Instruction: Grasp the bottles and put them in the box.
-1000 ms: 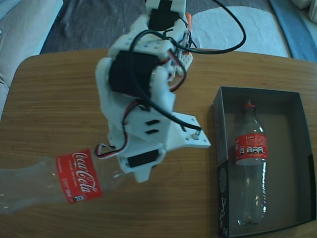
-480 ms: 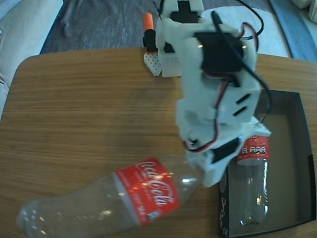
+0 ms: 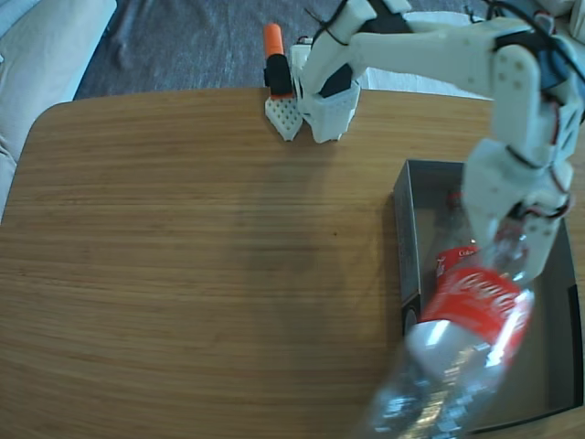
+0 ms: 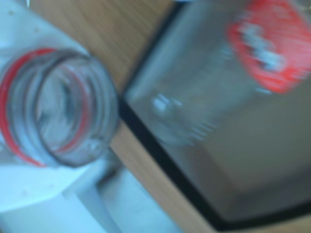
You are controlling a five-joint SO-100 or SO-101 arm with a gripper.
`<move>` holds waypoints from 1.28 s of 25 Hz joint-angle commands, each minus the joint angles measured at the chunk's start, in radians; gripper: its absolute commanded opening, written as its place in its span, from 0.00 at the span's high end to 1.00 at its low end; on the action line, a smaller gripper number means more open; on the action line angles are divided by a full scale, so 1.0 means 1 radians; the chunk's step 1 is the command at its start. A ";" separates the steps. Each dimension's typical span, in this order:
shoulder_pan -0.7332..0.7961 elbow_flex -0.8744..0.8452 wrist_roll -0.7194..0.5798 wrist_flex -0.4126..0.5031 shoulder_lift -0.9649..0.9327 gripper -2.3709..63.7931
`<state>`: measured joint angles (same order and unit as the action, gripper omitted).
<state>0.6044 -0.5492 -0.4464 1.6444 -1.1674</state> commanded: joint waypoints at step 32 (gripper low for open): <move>0.528 -0.072 -0.098 0.032 0.153 0.96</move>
<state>1.1413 -0.7056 -0.5369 1.6444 -0.9986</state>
